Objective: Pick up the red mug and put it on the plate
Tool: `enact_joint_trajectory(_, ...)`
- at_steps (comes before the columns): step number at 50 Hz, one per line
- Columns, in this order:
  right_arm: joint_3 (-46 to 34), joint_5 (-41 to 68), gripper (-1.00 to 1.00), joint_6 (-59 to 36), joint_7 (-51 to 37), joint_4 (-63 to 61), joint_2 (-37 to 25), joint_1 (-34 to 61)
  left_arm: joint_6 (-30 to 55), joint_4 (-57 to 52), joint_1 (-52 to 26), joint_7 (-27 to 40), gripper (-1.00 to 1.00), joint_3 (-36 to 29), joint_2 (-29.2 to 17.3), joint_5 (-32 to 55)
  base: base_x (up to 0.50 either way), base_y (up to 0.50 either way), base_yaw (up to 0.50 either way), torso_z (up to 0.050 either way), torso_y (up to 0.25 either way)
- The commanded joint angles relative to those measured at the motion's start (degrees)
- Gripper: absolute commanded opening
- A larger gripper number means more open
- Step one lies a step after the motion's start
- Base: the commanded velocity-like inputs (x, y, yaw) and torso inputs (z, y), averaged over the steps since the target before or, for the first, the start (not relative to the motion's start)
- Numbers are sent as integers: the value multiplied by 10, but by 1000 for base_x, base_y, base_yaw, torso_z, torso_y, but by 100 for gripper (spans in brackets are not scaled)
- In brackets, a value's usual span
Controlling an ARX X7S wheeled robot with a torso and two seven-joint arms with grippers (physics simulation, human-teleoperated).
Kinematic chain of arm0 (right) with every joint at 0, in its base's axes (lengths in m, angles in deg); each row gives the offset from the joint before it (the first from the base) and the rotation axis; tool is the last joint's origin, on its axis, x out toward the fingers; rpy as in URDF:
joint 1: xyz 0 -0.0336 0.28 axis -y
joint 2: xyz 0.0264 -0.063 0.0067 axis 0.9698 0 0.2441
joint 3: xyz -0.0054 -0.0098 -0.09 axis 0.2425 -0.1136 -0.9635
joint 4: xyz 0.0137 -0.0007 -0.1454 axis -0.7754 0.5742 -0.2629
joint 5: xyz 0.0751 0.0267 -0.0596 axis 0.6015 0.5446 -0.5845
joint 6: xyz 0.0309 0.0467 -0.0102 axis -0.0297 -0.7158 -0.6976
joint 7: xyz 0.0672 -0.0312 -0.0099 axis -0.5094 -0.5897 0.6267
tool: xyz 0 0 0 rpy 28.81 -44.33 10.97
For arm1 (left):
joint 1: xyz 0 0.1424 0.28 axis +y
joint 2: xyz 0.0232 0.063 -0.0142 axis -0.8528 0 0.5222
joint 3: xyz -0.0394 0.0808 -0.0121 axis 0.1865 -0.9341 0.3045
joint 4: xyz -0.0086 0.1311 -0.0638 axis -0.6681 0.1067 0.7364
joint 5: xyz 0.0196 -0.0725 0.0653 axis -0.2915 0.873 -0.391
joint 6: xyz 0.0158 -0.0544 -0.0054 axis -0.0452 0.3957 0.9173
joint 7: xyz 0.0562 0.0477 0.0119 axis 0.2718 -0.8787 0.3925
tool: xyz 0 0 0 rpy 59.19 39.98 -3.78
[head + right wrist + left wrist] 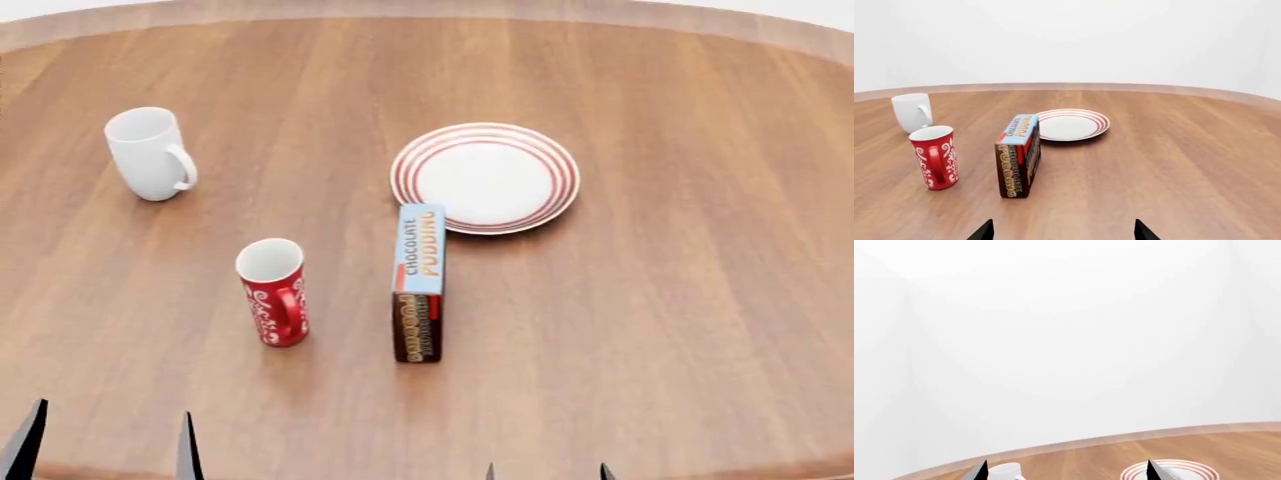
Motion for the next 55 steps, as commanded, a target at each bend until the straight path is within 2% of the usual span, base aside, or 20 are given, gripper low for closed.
enact_joint_trajectory(1,-6,4,100,2,-4,3,-4,2,-5,3,-2,4,100,-6,-4,6,0,62,0,0,0)
enact_joint_trajectory(55,-25,21,100,9,-21,4,-21,4,-4,2,-5,25,100,-29,-19,11,0,128,0,0,0)
